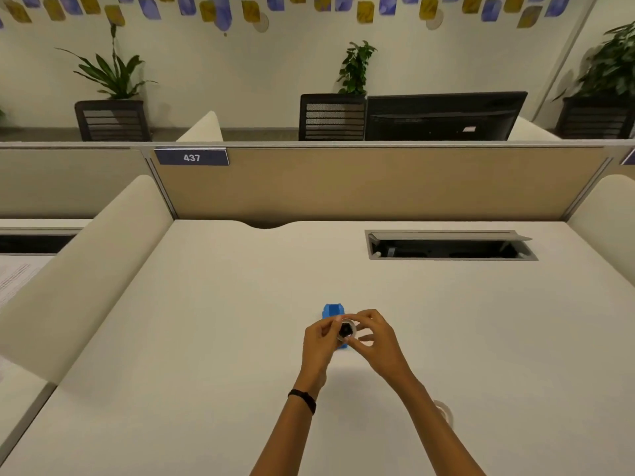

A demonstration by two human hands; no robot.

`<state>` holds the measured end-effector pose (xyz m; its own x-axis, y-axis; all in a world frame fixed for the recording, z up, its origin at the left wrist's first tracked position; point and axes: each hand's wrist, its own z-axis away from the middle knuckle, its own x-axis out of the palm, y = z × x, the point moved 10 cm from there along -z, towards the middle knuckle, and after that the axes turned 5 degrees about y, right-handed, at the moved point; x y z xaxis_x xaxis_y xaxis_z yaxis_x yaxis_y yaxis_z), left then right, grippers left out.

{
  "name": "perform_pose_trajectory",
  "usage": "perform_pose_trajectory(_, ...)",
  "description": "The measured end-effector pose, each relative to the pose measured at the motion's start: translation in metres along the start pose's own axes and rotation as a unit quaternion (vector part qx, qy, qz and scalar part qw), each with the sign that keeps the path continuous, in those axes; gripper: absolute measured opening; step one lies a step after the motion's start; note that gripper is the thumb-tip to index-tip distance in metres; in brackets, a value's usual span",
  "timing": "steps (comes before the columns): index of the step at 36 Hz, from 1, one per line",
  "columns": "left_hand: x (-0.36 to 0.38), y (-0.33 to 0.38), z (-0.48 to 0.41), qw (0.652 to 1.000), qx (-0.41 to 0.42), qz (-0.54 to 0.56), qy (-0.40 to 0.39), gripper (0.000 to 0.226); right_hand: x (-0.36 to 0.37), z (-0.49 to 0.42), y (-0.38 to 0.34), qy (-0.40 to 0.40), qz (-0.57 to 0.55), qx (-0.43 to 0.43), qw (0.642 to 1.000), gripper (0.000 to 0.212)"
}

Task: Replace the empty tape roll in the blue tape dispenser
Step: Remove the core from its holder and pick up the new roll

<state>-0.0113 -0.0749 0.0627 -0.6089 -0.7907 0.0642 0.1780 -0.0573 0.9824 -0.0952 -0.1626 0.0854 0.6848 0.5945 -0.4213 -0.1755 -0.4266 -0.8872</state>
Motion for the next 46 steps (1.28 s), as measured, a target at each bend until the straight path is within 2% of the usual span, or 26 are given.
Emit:
perform_pose_trajectory(2, 0.011, -0.007, 0.037, 1.000, -0.006, 0.003, -0.013, 0.025, -0.016, 0.036, -0.003, 0.021, 0.027, -0.012, 0.999, 0.036)
perform_pose_trajectory(12, 0.011, -0.008, 0.047, 1.000, -0.008, 0.018, -0.008, 0.025, -0.017, 0.050, -0.017, 0.026, 0.102, -0.082, 0.991, 0.028)
perform_pose_trajectory(20, 0.005, -0.026, 0.062, 0.999, -0.037, 0.008, -0.005, 0.013, -0.018, 0.072, -0.011, 0.037, 0.098, -0.069, 0.992, 0.021)
perform_pose_trajectory(34, -0.003, -0.034, 0.068, 0.999, -0.033, 0.024, 0.036, 0.017, -0.023, 0.080, -0.007, 0.065, 0.022, -0.037, 0.997, 0.014)
perform_pose_trajectory(40, 0.009, -0.025, 0.072, 0.999, -0.017, 0.030, -0.005, 0.017, -0.029, 0.080, -0.004, 0.103, -0.022, -0.007, 0.994, 0.016)
perform_pose_trajectory(46, 0.020, -0.022, 0.077, 0.998, -0.018, 0.038, -0.052, 0.015, -0.030, 0.078, -0.006, 0.105, -0.012, -0.011, 0.994, 0.018)
